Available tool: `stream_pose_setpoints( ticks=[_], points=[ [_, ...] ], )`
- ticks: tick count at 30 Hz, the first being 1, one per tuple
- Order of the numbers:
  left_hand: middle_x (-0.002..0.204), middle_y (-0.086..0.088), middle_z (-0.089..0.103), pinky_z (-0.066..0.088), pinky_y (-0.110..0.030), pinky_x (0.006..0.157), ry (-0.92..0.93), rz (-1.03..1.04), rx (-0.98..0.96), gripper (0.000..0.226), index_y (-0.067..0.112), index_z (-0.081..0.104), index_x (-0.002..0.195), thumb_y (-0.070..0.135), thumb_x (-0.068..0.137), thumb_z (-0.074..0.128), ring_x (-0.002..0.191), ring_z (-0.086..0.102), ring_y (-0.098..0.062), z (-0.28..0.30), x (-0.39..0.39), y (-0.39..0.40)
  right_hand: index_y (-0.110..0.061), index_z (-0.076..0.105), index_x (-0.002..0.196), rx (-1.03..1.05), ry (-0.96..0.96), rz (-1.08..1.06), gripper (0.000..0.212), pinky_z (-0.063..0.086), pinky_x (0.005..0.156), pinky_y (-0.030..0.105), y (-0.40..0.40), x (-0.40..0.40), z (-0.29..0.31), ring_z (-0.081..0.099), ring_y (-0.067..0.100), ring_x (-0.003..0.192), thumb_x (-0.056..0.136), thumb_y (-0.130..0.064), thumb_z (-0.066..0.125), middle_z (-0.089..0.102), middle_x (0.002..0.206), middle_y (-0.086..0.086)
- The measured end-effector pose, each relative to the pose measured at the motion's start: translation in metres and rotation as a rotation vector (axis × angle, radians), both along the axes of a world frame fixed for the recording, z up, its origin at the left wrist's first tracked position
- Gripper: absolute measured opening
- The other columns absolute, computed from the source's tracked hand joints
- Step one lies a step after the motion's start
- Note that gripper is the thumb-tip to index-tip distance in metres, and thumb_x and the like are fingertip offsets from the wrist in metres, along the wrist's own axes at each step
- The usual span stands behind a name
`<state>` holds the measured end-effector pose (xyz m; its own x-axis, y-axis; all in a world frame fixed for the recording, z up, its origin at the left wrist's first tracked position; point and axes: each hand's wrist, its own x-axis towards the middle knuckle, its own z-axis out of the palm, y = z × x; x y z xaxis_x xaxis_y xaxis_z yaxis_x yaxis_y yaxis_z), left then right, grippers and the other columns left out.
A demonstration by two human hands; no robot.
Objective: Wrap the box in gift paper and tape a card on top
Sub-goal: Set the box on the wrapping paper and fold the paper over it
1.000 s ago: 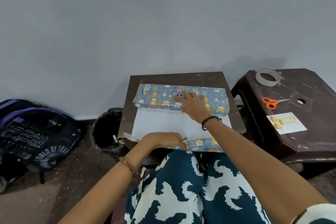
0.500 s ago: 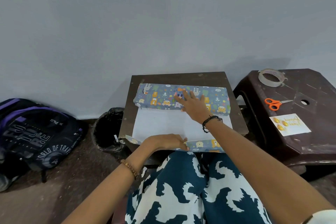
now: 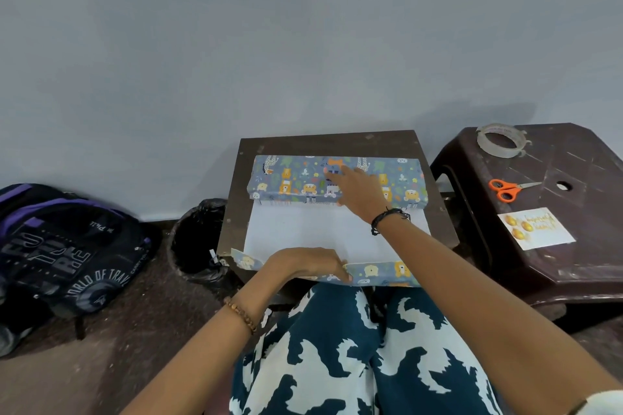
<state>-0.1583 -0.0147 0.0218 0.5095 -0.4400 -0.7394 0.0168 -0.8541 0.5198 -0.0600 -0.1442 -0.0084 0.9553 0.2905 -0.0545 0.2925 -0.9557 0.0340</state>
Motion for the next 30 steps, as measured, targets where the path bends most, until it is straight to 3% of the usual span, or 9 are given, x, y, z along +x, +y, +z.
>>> stream_pose_setpoints(
  ticks=[3,6,8,10,14,17,21,24,30],
  points=[
    [0.137,-0.016,0.046,0.034,-0.027,0.089,-0.009,0.001,0.006,0.04,-0.002,0.052,0.123,0.027,0.095,0.047,0.112,0.047,-0.03,-0.002,-0.002,-0.002,-0.029,0.03,0.143,0.034,-0.016,0.002,0.061,0.048,0.074,0.034,0.0,-0.001,-0.004,0.05,0.026,0.112,0.09,-0.021,0.06,0.039,0.14,0.004],
    [0.104,-0.009,0.054,0.03,-0.021,0.07,0.032,-0.033,-0.008,0.031,0.007,0.058,0.091,0.037,0.09,0.052,0.085,0.044,-0.018,-0.005,-0.005,-0.002,-0.03,0.026,0.144,0.041,-0.02,0.009,0.064,0.05,0.077,0.035,-0.002,-0.002,-0.006,0.049,0.026,0.113,0.09,-0.023,0.06,0.036,0.143,0.004],
    [0.135,-0.002,0.047,0.025,-0.029,0.101,0.102,-0.071,-0.014,0.037,0.017,0.06,0.113,0.043,0.089,0.051,0.124,0.041,-0.019,-0.006,-0.006,0.001,-0.03,0.026,0.144,0.044,-0.018,0.018,0.064,0.049,0.077,0.035,-0.003,-0.003,-0.006,0.049,0.025,0.115,0.09,-0.025,0.059,0.035,0.144,0.004],
    [0.153,0.001,0.025,0.009,-0.034,0.113,0.072,-0.087,-0.033,0.047,0.024,0.047,0.136,0.044,0.094,0.046,0.142,0.019,-0.015,-0.001,0.0,0.006,-0.03,0.025,0.145,0.042,-0.033,0.025,0.064,0.049,0.078,0.035,-0.004,-0.004,-0.006,0.048,0.025,0.115,0.091,-0.025,0.058,0.034,0.145,0.004],
    [0.129,-0.005,0.057,0.037,-0.032,0.098,-0.474,0.207,-0.113,0.035,0.014,0.061,0.121,0.033,0.094,0.052,0.12,0.051,-0.023,0.007,0.03,0.014,-0.03,0.027,0.144,0.071,-0.054,0.014,0.062,0.049,0.082,0.04,-0.002,-0.006,-0.01,0.049,0.026,0.114,0.091,-0.02,0.057,0.036,0.143,0.005],
    [0.135,-0.008,0.053,0.044,-0.037,0.093,-0.958,0.21,0.017,0.031,0.011,0.056,0.124,0.02,0.095,0.051,0.117,0.052,-0.027,0.006,0.061,0.012,-0.029,0.035,0.14,0.115,-0.051,-0.004,0.057,0.045,0.085,0.041,-0.002,-0.006,-0.01,0.048,0.026,0.117,0.088,-0.021,0.059,0.038,0.142,0.004],
    [0.155,-0.001,0.02,0.017,-0.052,0.111,-0.857,-0.028,0.272,0.055,0.023,0.027,0.146,0.034,0.096,0.048,0.143,0.015,-0.028,-0.01,0.095,0.006,-0.025,0.038,0.136,0.146,-0.05,-0.005,0.054,0.039,0.091,0.04,-0.005,-0.006,-0.012,0.044,0.025,0.121,0.088,-0.021,0.06,0.036,0.145,0.003],
    [0.156,0.004,0.016,0.017,-0.061,0.109,-0.834,0.012,0.346,0.061,0.027,0.015,0.149,0.038,0.097,0.044,0.143,0.011,-0.028,-0.03,0.098,0.005,-0.025,0.03,0.143,0.155,-0.047,0.026,0.06,0.029,0.105,0.042,-0.013,-0.01,-0.017,0.03,0.025,0.136,0.09,-0.014,0.057,0.024,0.153,0.003],
    [0.158,-0.007,0.001,-0.006,-0.056,0.111,-1.081,0.311,0.155,0.069,0.016,0.006,0.149,0.031,0.096,0.046,0.145,-0.002,-0.024,-0.075,0.062,0.024,-0.027,0.025,0.146,0.193,0.01,0.008,0.062,0.014,0.113,0.053,-0.02,-0.014,-0.014,0.016,0.02,0.144,0.093,-0.017,0.055,0.016,0.157,-0.003]
  ],
)
